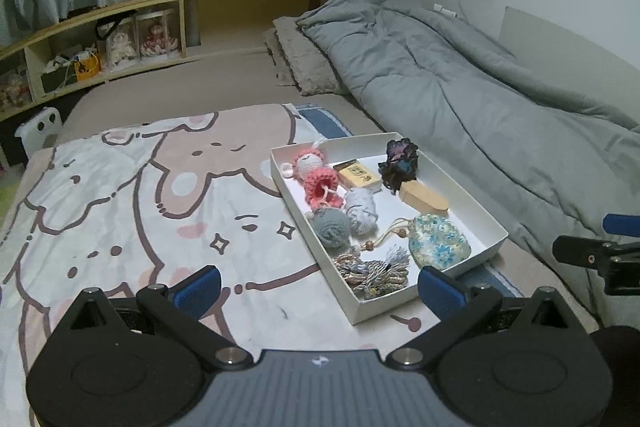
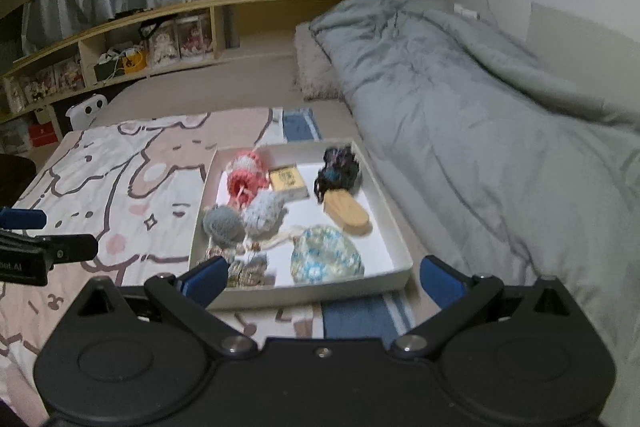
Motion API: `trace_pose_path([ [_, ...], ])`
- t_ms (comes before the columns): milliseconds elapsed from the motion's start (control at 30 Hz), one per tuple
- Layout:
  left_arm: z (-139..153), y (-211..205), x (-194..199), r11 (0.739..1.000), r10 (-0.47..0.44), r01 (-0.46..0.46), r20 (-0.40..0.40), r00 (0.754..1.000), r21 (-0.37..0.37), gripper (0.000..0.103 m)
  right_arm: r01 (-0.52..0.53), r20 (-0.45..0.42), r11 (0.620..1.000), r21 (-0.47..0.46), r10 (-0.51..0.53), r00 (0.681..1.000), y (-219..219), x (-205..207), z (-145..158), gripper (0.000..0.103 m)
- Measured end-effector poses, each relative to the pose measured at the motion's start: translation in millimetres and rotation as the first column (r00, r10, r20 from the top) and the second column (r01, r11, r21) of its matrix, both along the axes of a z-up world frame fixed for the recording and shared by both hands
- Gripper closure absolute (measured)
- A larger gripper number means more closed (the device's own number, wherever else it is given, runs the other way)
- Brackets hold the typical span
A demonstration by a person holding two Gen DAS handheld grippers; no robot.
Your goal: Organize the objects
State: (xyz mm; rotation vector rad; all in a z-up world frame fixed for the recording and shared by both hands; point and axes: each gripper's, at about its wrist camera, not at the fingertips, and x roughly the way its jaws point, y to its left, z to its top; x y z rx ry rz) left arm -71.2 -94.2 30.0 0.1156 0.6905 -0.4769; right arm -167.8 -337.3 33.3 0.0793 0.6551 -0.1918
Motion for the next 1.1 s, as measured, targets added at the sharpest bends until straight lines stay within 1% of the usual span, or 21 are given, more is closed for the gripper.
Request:
trace_pose_path([
  [100,-1,2,-2,1.000,-0.004,0.004,-0.005,1.000,0.000,0.000,0.018,0.005,1.000,0.007,-0.018,1.000,1,-4,-5,0.000],
  [300,-7,2,-5,1.000,0.001,-0.001,0.003,1.000,0.014,0.000,0.035,-0.001,0.999,-0.021,-0.035,0.999,5,-6,-18,0.000],
  [467,-14,0,-4,0.999,0.013,-0.014,0.009,1.000,0.042,0.000,0.055,0.009,0.998,0.006,-0.055,0.998,-1,-7,-21,0.000],
  [600,-18,0,-4,0.999,0.019,-0.019,0.004,1.000,0.042,0.000,0.052,0.018,0.999,0.010,-0.052,0.998,-1,-8,-22,0.000],
  [767,-20,3,-2,0.999,0.029,-0.029,-0.007,1.000,0.034,0.000,0.043,0.012,0.999,-0.016,-0.043,0.999,4,-6,-23,0.000],
  [1100,-18,4,-4,0.999,0.028,-0.028,-0.002,1.000,0.025,0.000,0.035,0.007,0.999,-0.016,-0.035,0.999,4,-5,-23,0.000],
])
